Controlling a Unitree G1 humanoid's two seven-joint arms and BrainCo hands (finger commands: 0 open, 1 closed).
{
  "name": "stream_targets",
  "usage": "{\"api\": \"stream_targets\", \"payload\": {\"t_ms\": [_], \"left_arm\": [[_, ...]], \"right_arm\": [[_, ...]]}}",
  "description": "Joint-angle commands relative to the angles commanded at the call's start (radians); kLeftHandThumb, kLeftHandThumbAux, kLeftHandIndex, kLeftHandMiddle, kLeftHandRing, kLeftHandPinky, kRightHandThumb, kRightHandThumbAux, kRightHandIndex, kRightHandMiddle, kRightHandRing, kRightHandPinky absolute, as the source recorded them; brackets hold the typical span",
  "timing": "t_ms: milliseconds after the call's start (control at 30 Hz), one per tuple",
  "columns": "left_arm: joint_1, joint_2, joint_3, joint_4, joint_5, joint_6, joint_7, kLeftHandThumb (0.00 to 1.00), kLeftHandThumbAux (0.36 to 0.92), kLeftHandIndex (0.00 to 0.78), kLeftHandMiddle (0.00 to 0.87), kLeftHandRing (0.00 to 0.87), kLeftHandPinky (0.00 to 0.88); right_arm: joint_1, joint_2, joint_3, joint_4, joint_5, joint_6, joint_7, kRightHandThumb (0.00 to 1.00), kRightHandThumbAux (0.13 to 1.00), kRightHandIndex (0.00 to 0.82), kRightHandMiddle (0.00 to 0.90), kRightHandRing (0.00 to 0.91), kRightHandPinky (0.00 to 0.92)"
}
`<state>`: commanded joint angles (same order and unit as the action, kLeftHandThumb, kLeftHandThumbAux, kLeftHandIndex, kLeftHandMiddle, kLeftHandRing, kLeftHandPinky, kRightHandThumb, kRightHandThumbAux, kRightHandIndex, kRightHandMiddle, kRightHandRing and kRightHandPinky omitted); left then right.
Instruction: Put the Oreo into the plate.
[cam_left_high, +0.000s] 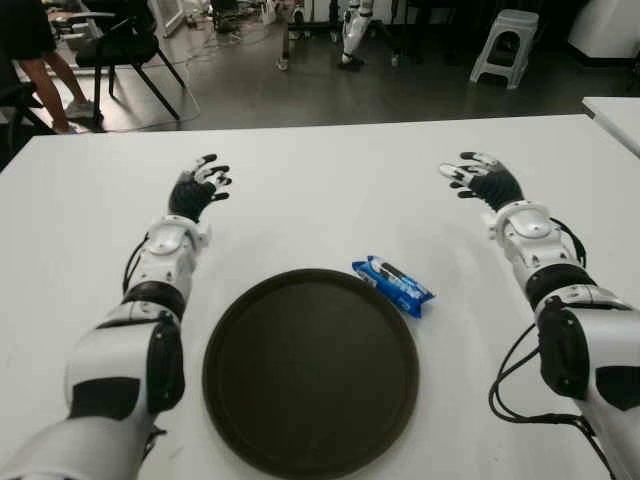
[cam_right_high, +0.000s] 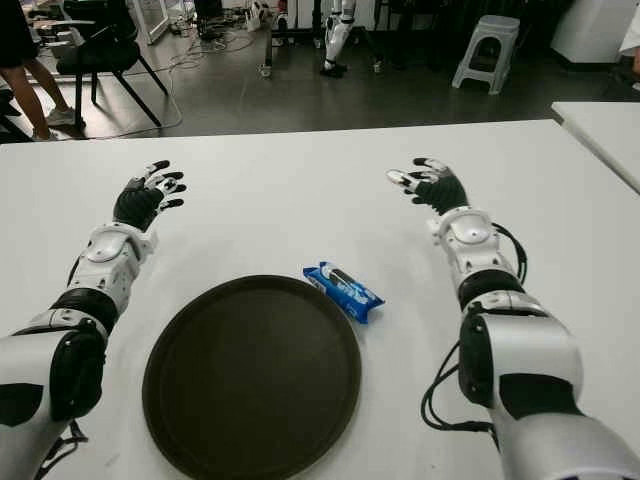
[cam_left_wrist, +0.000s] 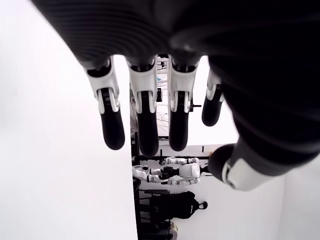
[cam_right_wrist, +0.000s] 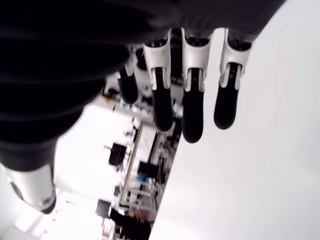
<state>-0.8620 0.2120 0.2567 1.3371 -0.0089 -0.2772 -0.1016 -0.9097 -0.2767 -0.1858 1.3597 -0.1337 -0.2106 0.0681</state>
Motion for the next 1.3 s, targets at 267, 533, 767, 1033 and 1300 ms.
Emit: {"api": "stream_targets", "payload": {"t_ms": [267,533,767,1033,1300], "left_arm": [[-0.003,-0.026,0.014,-0.005,-0.019,0.010,0.009,0.129,0.675,0.174,0.275,0.282,0.317],[0.001,-0.036,-0.001,-0.005,-0.007,0.012,-0.023,0.156,0.682,0.171,0.288,0.295,0.339],[0.002,-0.041,-0.006,-0.005,-0.008,0.011,-0.053,0.177,0.690,0.156,0.275,0.298,0.357],[0.004,-0.044,-0.006,-0.005,-0.007,0.008,-0.050,0.168,0.711,0.160,0.269,0.295,0.352],[0.005,-0.046,-0.005,-0.005,-0.006,0.006,-0.045,0.166,0.723,0.160,0.266,0.294,0.353]], "right_arm": [[0.003,-0.008,-0.036,0.002,0.026,0.028,-0.004,0.069,0.577,0.216,0.331,0.366,0.386],[0.003,0.000,-0.093,0.006,0.067,0.054,-0.034,0.059,0.536,0.288,0.378,0.410,0.417],[0.002,0.003,-0.108,0.005,0.070,0.057,-0.043,0.048,0.528,0.331,0.416,0.444,0.405],[0.007,0.002,-0.092,0.005,0.048,0.036,-0.050,0.057,0.528,0.358,0.462,0.479,0.407],[0.000,0.011,-0.064,0.003,0.014,0.018,-0.073,0.089,0.532,0.341,0.442,0.458,0.393]]}}
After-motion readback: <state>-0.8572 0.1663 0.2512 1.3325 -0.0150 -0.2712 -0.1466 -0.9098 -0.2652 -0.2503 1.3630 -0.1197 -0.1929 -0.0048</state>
